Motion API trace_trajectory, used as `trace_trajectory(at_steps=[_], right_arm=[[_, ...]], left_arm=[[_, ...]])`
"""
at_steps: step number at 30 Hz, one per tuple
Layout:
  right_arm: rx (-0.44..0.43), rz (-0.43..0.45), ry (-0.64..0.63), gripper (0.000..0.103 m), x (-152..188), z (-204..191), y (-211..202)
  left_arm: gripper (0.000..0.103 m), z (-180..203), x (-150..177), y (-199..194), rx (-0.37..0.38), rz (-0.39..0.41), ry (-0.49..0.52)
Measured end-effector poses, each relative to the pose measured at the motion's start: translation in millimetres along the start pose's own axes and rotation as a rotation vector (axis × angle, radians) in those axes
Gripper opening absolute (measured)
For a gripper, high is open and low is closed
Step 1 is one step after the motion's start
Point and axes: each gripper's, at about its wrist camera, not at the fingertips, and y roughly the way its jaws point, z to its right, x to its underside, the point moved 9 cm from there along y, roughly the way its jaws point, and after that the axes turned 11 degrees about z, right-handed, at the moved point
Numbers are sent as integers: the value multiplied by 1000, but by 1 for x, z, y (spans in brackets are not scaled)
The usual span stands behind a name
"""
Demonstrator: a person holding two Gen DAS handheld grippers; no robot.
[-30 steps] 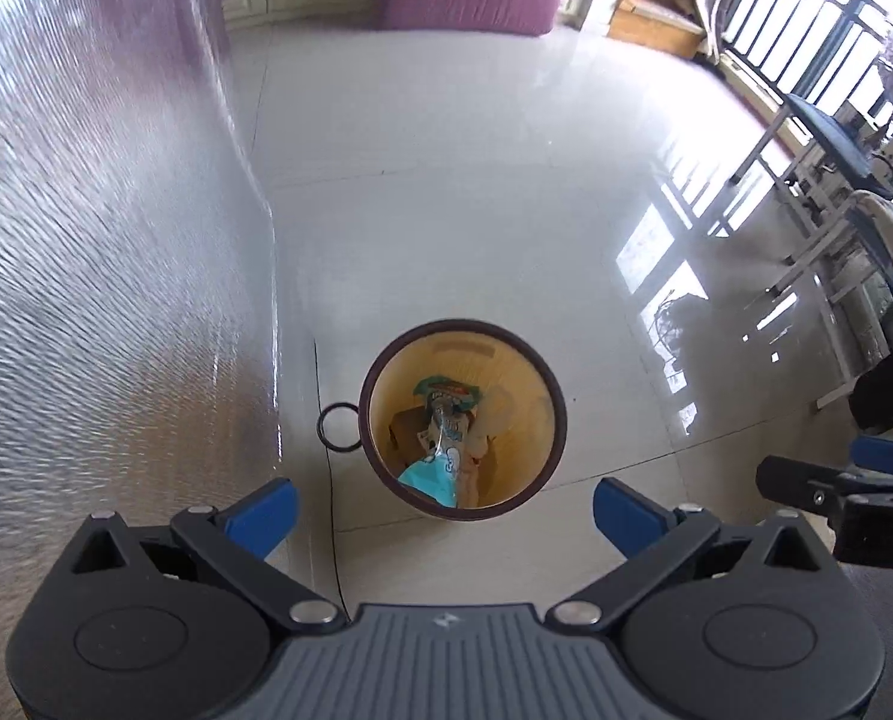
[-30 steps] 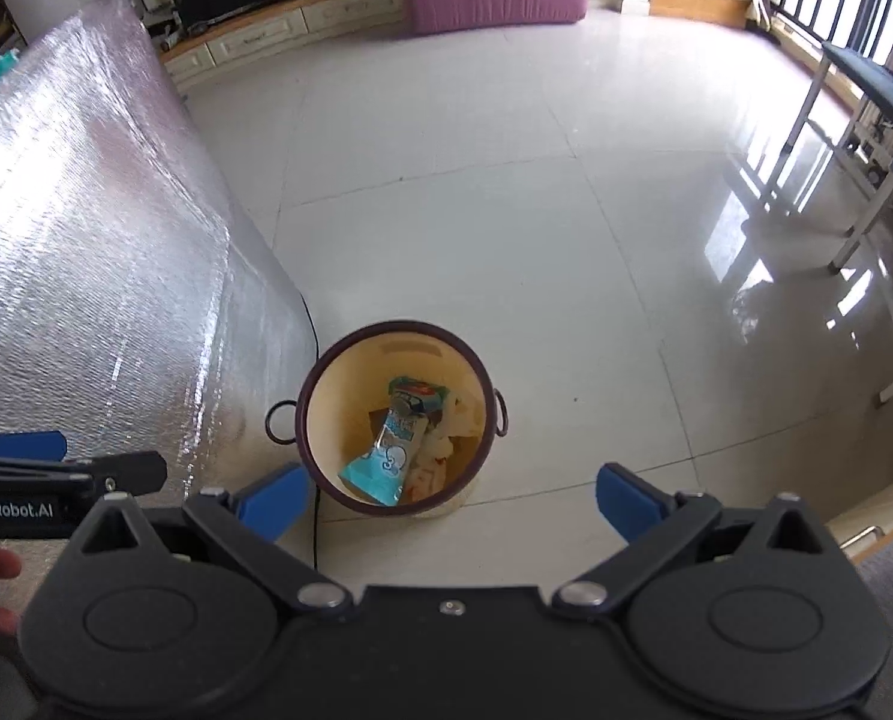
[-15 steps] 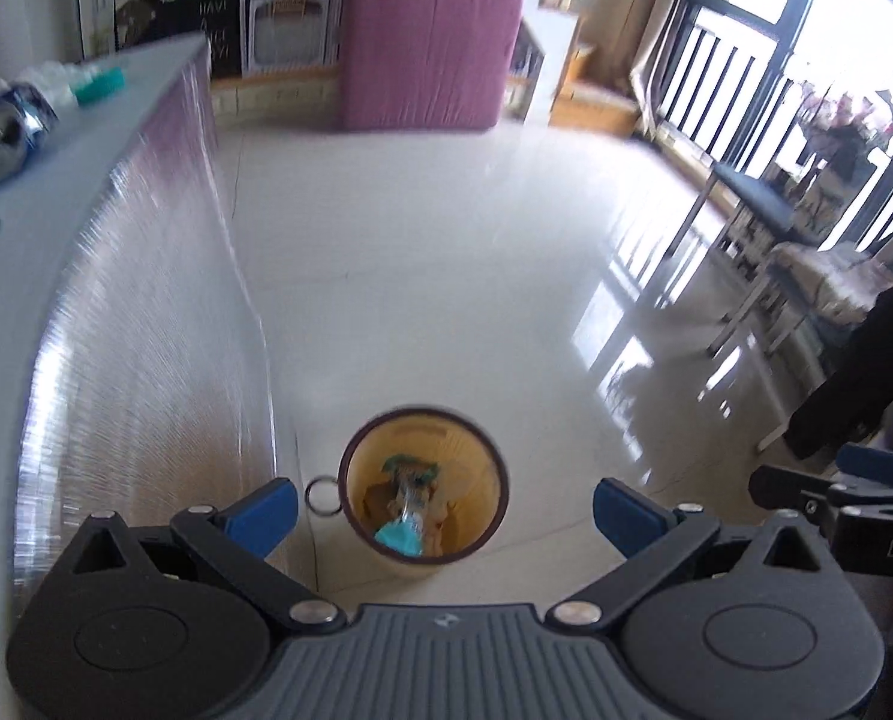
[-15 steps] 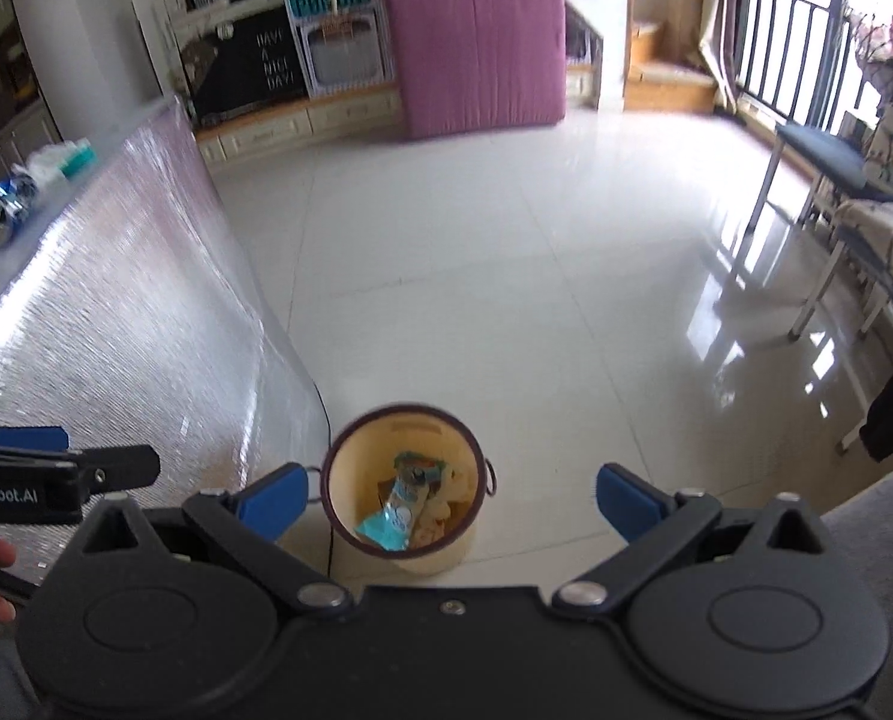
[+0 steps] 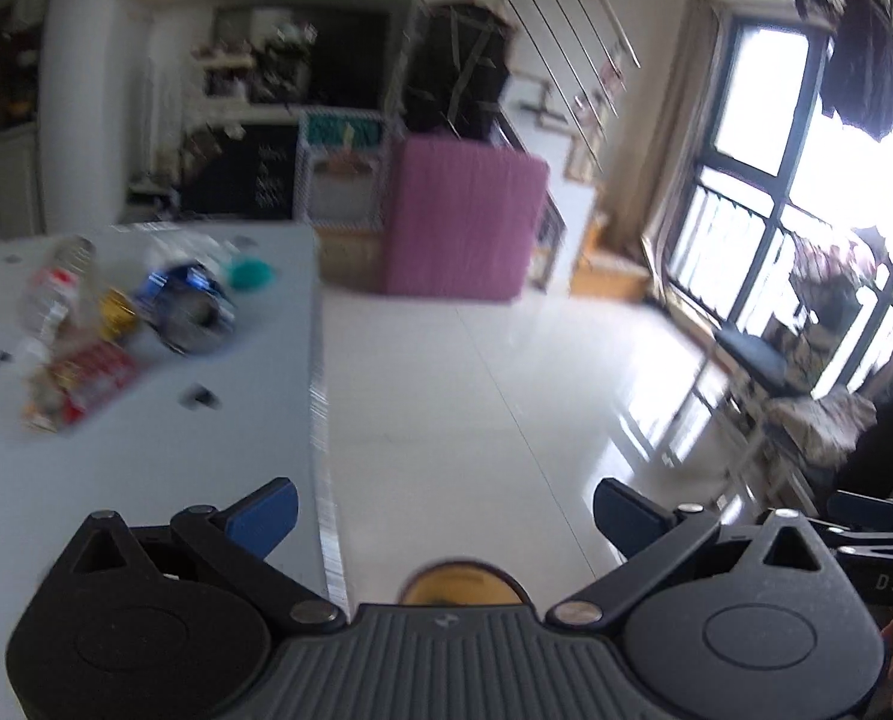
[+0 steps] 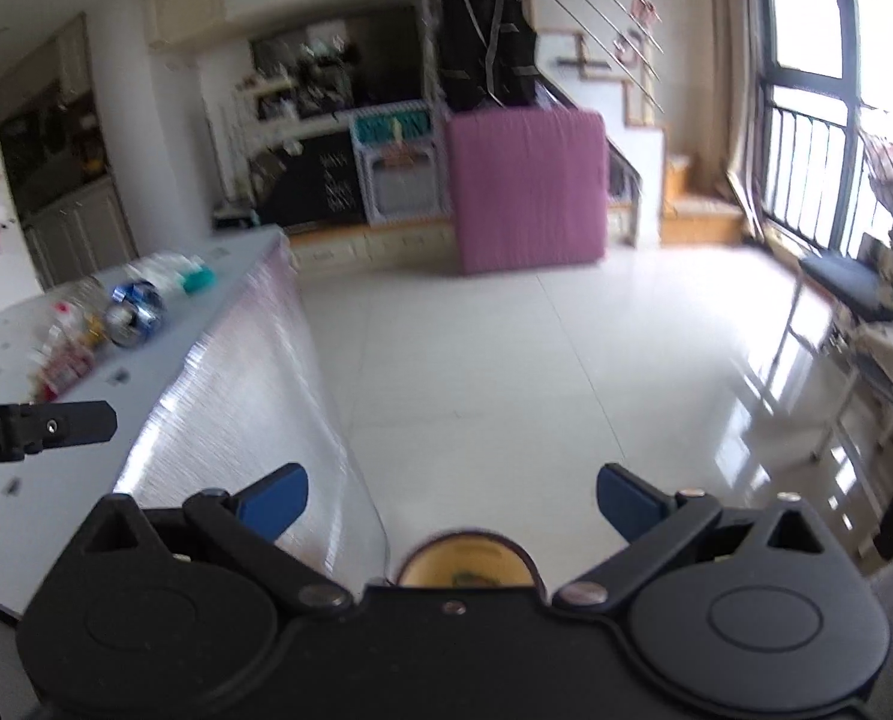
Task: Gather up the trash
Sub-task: 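Move both tools back up to the table of trash, then grasp the red snack wrapper with the left gripper while the right gripper grasps the blue Pepsi can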
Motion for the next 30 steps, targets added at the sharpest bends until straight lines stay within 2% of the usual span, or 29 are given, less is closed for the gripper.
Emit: trace_trajectory(at_steps=[8,14,17,21,25,30], right_arm=[[-92,110,-14,103,-29,-69,6],[-148,127,-36,103,-36,-118,27],[-152,123,-46,103,-39,-142,38],[-189,100,-40,103,-40,-173,55],[-215,89,-30,103,-42,-193,72],[-245,71,-5,103,-46,-218,96]], left_arm=[[103,-77,-24,-32,-105,106,-22],[103,-117,-44,-44,-99,181,28],[103,-131,-49,-40,-54,199,82],[103,-148,-46,-19,0,167,192],[103,-173,-39,18,60,111,250],[103,-200,-20,73,104,4,325]])
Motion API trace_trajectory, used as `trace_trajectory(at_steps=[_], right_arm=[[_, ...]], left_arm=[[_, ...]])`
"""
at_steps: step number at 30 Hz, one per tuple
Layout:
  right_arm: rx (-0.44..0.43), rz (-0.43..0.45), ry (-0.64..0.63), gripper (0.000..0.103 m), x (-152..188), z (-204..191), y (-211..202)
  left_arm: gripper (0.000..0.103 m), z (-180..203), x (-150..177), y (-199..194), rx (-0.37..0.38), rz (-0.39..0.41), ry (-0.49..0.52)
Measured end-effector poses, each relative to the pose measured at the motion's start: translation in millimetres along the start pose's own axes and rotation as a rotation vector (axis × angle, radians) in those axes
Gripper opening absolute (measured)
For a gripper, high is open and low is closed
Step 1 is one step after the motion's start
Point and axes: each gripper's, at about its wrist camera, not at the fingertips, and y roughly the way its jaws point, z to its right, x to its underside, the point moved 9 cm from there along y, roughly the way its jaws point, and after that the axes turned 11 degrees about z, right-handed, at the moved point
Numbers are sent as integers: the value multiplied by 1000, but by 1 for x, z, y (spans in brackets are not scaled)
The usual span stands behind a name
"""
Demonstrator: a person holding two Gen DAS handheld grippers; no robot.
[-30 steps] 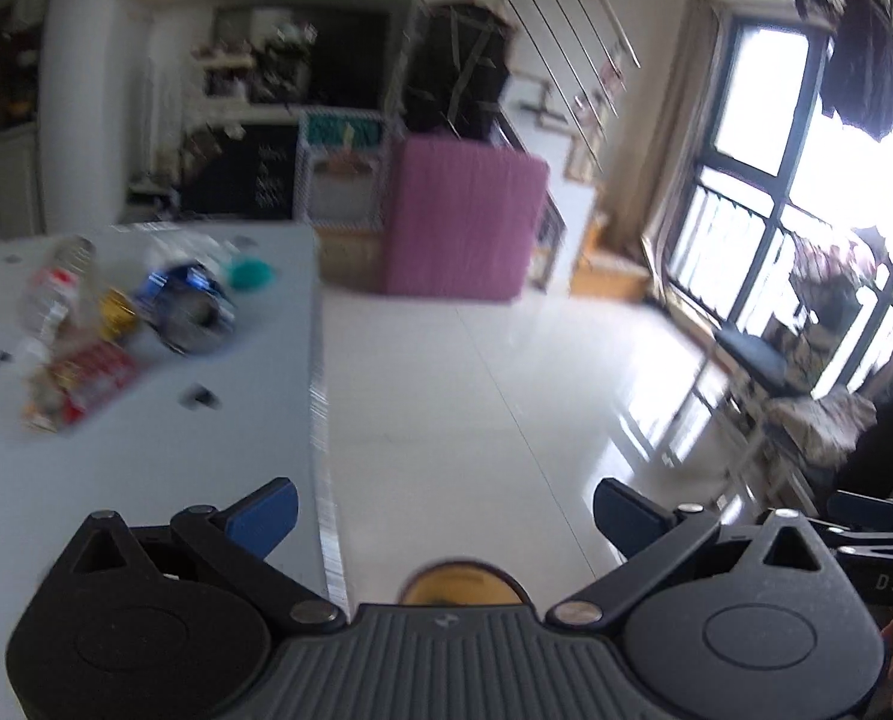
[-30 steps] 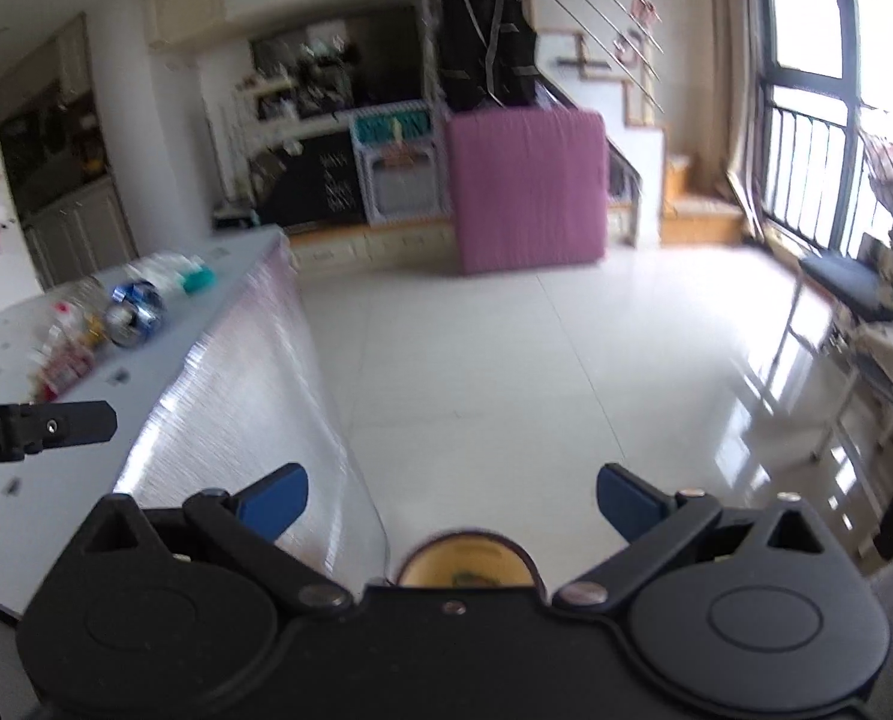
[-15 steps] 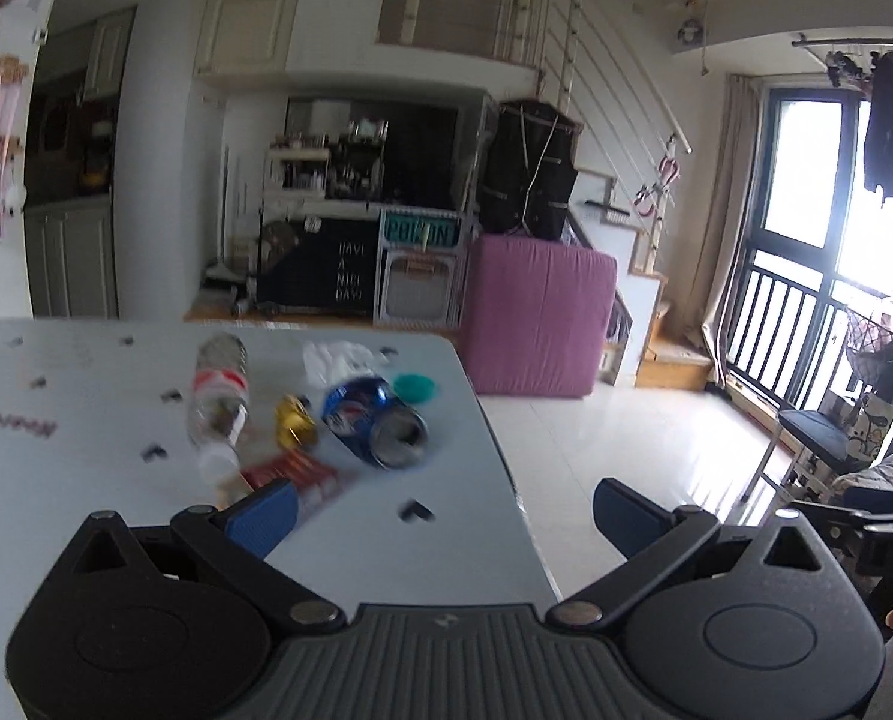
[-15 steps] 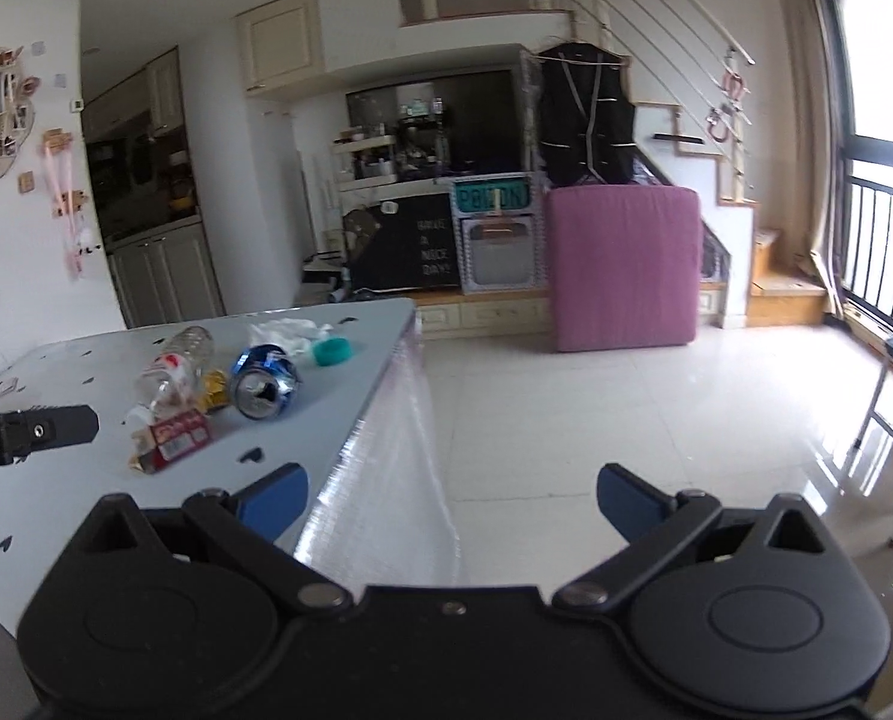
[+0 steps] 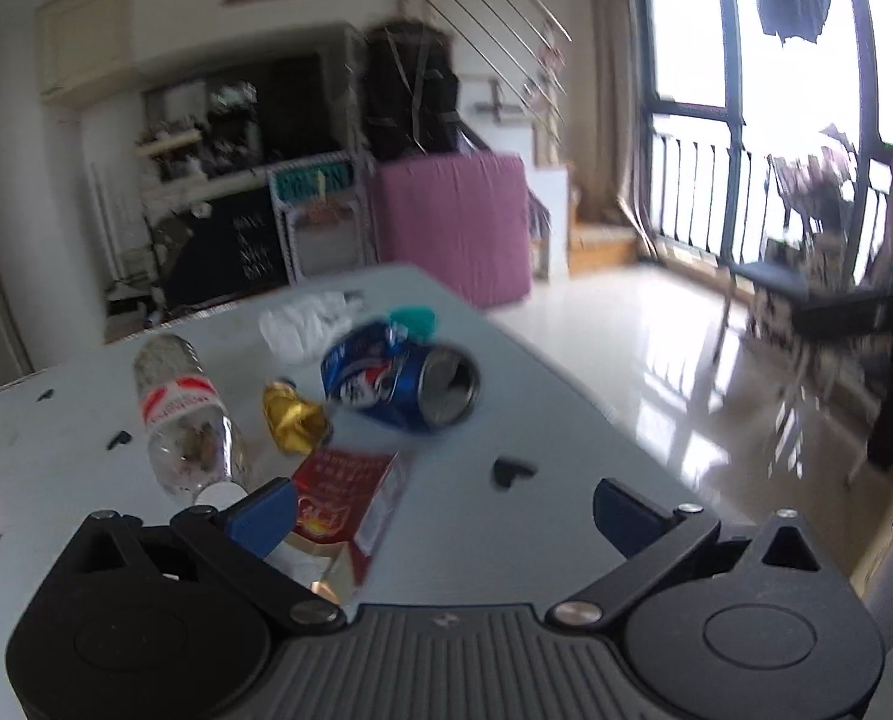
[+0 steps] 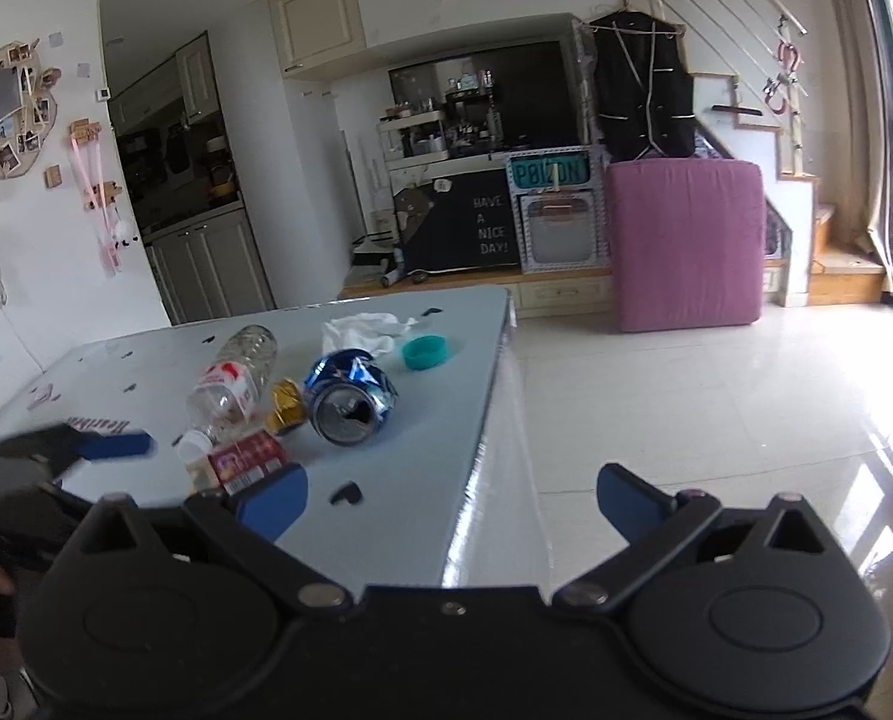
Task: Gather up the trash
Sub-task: 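Grasp the red snack wrapper with the left gripper while the right gripper grasps the blue Pepsi can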
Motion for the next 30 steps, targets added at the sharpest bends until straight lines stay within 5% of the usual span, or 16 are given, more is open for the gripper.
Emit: trace_trajectory(at_steps=[5,16,30], right_arm=[[15,-9,-24,103,-5,-13,33],[-124,-99,-37,103,-3,-63,127],[-128,-176,-106,103,11,-96,223]], left_arm=[[103,-23,13,38,30,-57,15],[102,-52,32,66,28,-133,10],[78,-64,39,54,-12,-132,-168]])
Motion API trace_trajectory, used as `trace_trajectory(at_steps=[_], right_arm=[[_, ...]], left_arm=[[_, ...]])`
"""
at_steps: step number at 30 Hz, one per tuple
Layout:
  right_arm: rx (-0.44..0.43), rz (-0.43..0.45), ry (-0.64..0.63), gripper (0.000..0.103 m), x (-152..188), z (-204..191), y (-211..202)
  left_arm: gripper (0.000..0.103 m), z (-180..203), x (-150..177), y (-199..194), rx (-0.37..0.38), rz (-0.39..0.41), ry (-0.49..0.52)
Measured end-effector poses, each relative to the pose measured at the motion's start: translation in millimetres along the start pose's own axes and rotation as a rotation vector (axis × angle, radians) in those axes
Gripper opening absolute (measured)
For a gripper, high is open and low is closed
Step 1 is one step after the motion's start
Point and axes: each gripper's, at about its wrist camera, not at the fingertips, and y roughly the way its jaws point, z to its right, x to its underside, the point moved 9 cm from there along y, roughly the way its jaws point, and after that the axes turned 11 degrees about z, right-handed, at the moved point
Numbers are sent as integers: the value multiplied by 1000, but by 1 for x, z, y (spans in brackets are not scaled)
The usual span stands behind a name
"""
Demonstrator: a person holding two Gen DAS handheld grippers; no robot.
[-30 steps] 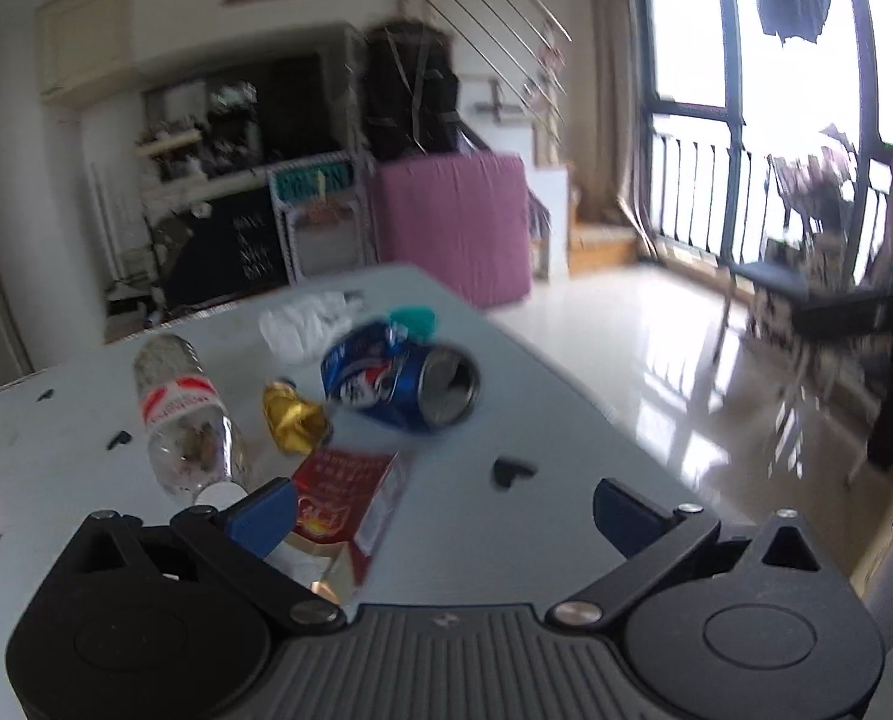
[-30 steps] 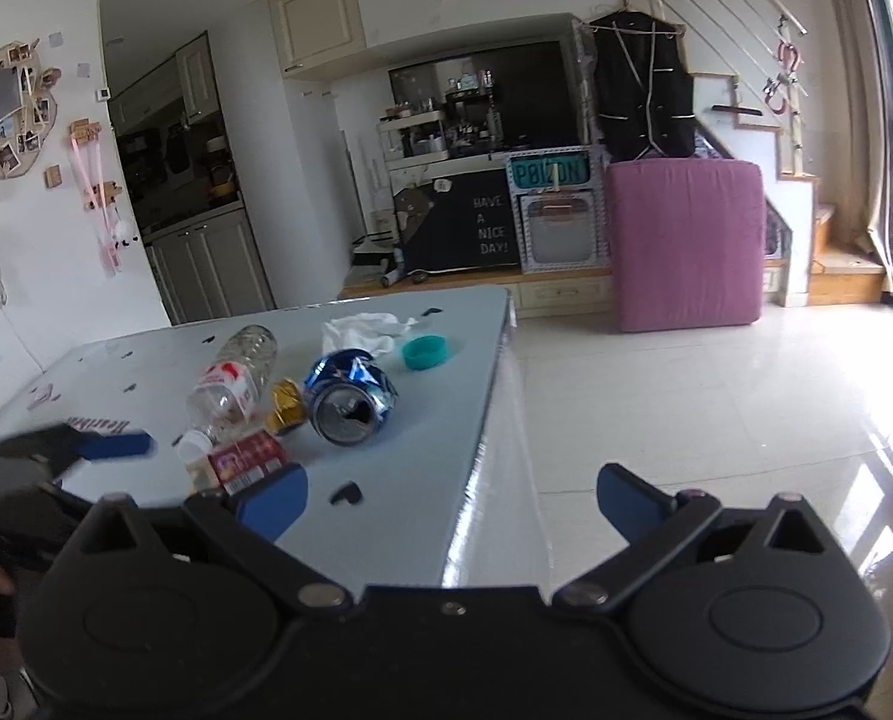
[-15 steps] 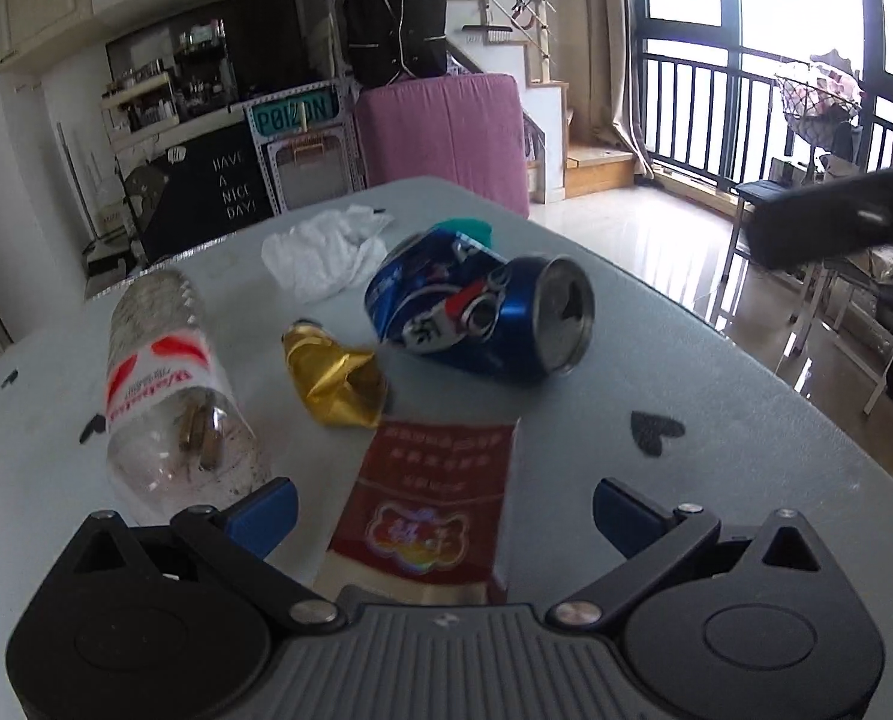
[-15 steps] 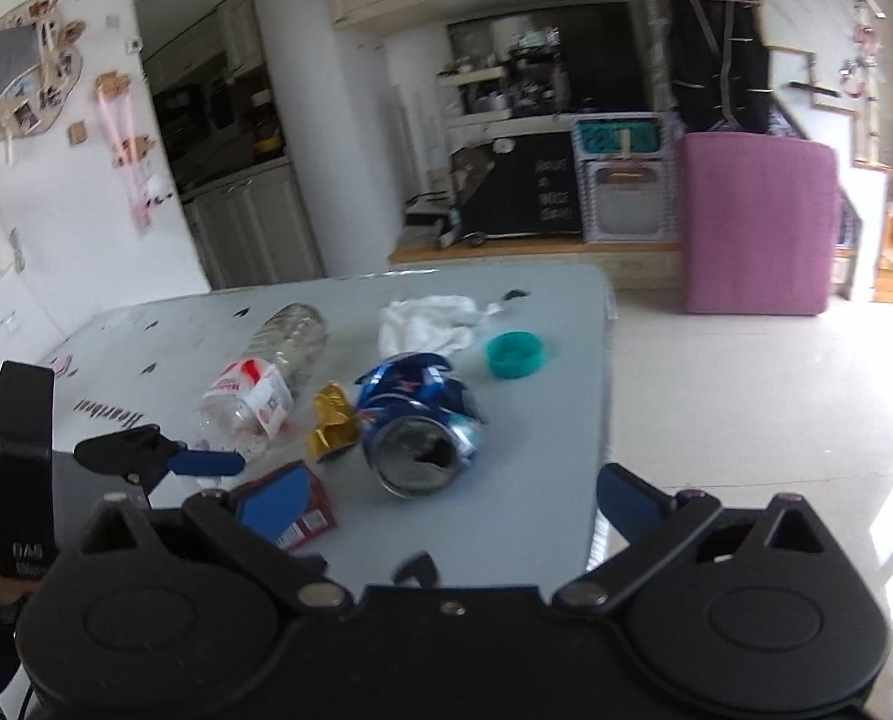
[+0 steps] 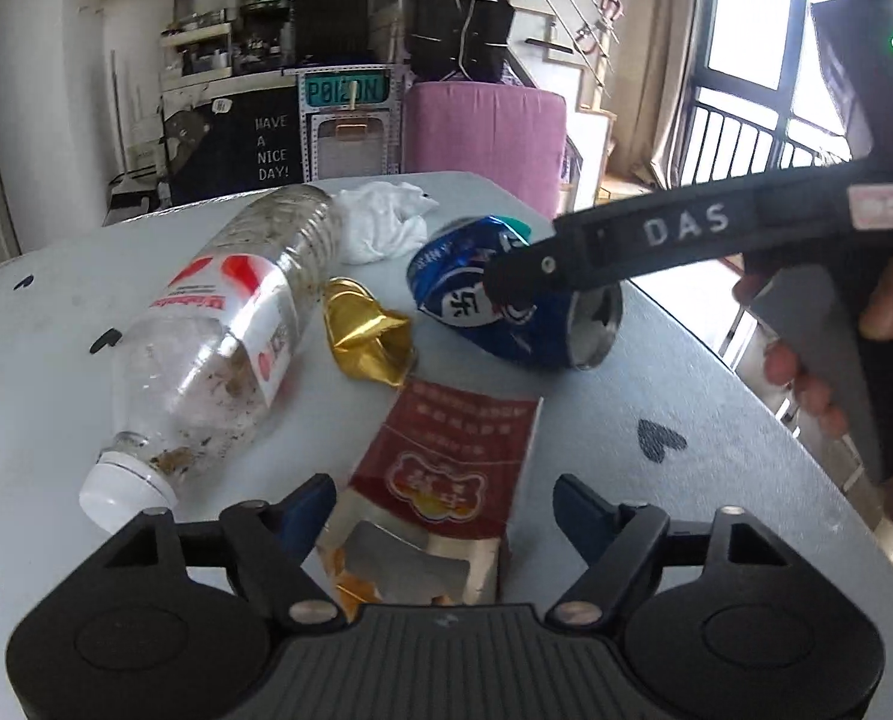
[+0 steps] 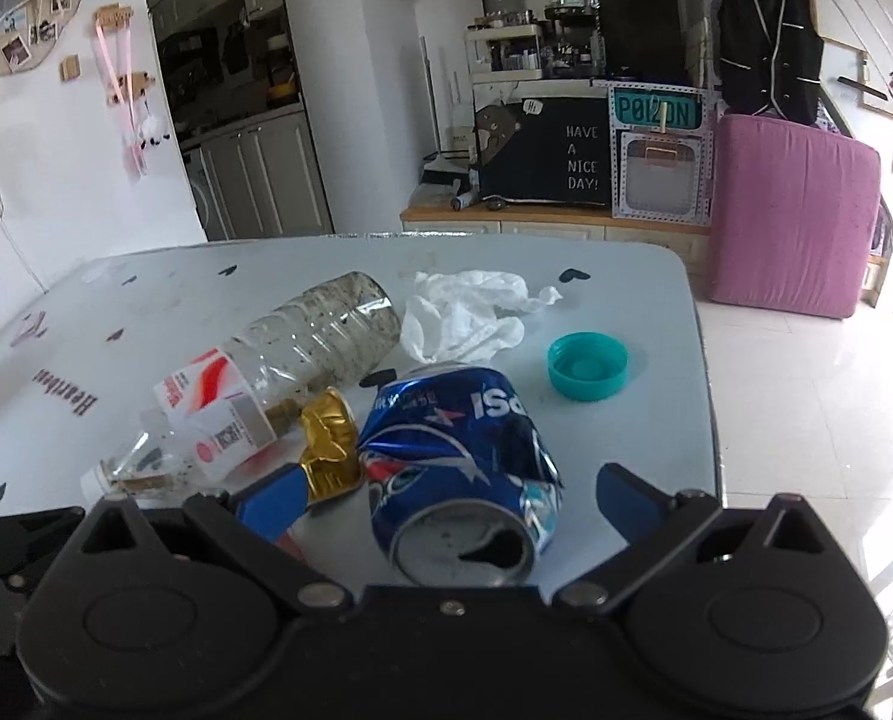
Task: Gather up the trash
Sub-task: 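Grasp the red snack wrapper with the left gripper while the right gripper grasps the blue Pepsi can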
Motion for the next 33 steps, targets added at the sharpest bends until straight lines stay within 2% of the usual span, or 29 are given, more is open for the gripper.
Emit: trace_trajectory(at_steps=[3,6,10,11,17,24,27,28,30,31,33], right_arm=[[-7,-7,9,101,1,0,7],[-14,-34,-2,91,5,-2,15],[-4,-32,-36,76,7,-6,15],[4,-33,-44,75,7,-6,14],[16,-35,-102,73,9,-11,8],[6,-32,-138,72,15,-14,-7],[11,-37,-120,72,15,-14,-9],[10,-39,-119,72,16,-14,-10],[-2,-46,-112,72,17,-15,-11],[-6,-49,-97,72,17,-14,-11],[-6,-51,-67,71,17,-11,-13]], left_arm=[[78,-1,-2,-1,-6,12,-11],[76,1,-3,0,-5,10,3],[63,4,-3,2,-22,-1,22],[63,4,-2,2,-24,0,22],[57,11,-3,-1,-35,1,38],[57,22,-4,-2,-74,-6,71],[64,28,-4,1,-99,-3,107],[73,29,-4,2,-106,-4,115],[74,32,-5,5,-110,0,122],[73,33,-6,6,-106,-1,118],[62,33,-7,7,-94,0,103]])
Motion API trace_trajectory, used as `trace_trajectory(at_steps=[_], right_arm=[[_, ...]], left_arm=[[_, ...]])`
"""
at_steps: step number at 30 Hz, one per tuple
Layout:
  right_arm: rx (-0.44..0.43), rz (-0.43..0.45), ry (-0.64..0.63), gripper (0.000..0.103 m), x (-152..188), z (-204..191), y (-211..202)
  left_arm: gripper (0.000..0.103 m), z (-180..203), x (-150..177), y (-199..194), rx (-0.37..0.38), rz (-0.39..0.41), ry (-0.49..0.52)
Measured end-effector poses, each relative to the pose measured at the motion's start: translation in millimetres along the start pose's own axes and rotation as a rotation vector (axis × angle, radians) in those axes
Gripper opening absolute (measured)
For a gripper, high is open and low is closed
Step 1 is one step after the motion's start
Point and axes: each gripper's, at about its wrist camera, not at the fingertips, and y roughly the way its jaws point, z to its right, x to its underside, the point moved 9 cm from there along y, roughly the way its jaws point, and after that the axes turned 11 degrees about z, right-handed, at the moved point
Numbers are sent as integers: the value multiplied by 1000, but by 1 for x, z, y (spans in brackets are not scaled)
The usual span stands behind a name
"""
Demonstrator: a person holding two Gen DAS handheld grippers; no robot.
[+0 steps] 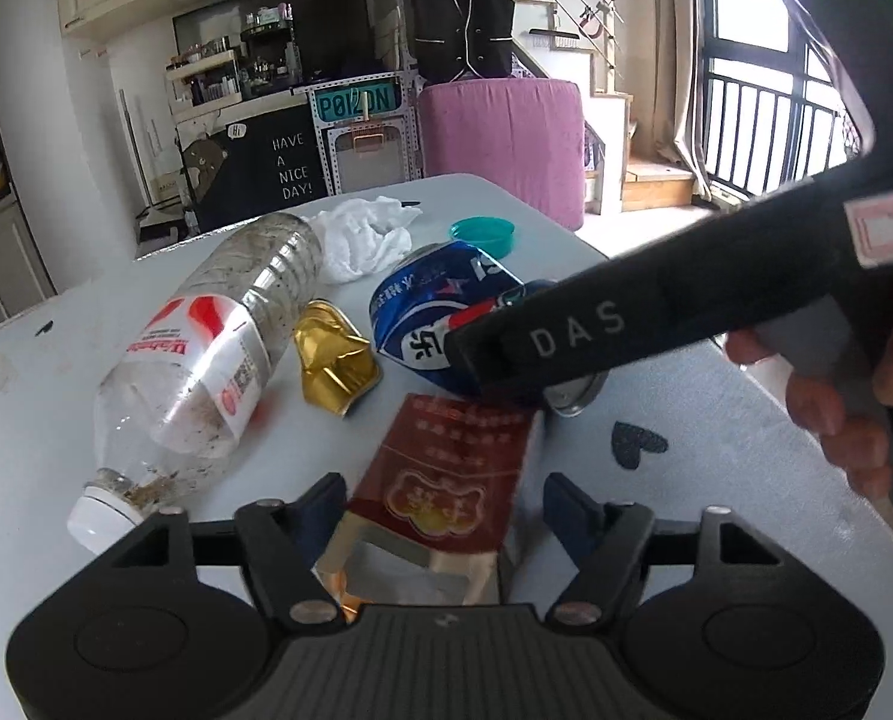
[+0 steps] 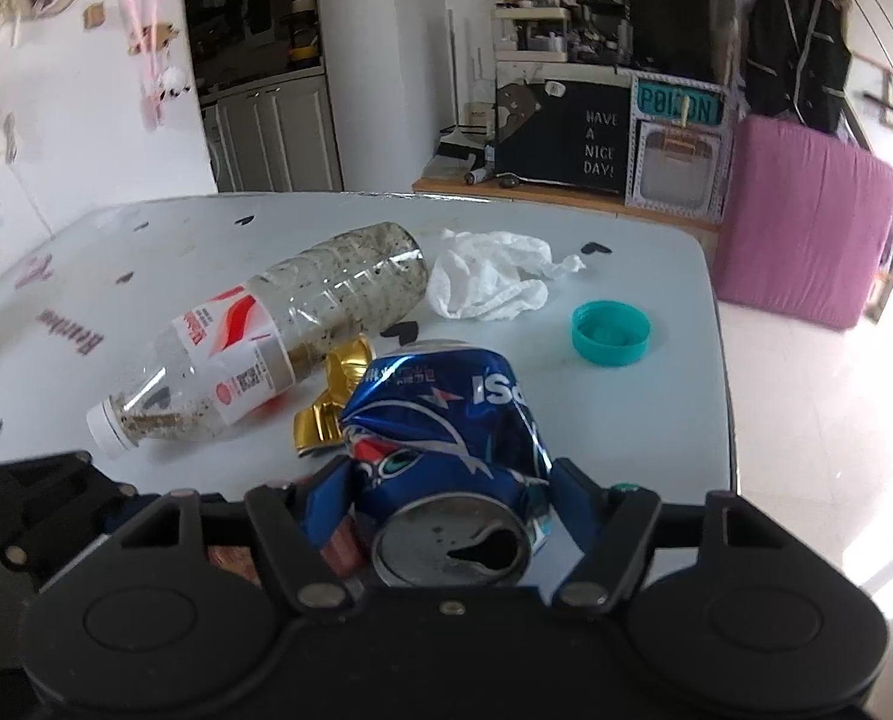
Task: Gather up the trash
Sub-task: 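Grasp the red snack wrapper with the left gripper while the right gripper grasps the blue Pepsi can, then carry the red wrapper and Pepsi can down toward the yellow bin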
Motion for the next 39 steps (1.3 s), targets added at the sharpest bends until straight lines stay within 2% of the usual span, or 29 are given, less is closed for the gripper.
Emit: trace_trajectory(at_steps=[3,11,16,18,23,30,35,39], right_arm=[[16,10,-10,70,2,3,-5],[37,6,34,69,10,17,-32],[32,7,5,68,16,13,-56],[29,9,14,68,19,12,-68],[24,17,14,68,29,8,-97],[-4,37,21,68,55,0,-135],[-23,60,27,69,71,-3,-135],[-33,80,30,74,73,-1,-131]], left_arm=[[58,1,1,-2,11,-3,-21],[55,-7,7,-21,-48,-4,-143],[55,-8,3,-47,-98,41,-174],[55,-9,2,-60,-108,57,-215],[55,-4,5,-86,-144,62,-275],[55,9,24,-113,-172,65,-314],[55,11,33,-116,-176,54,-321],[55,9,33,-113,-172,52,-321]])
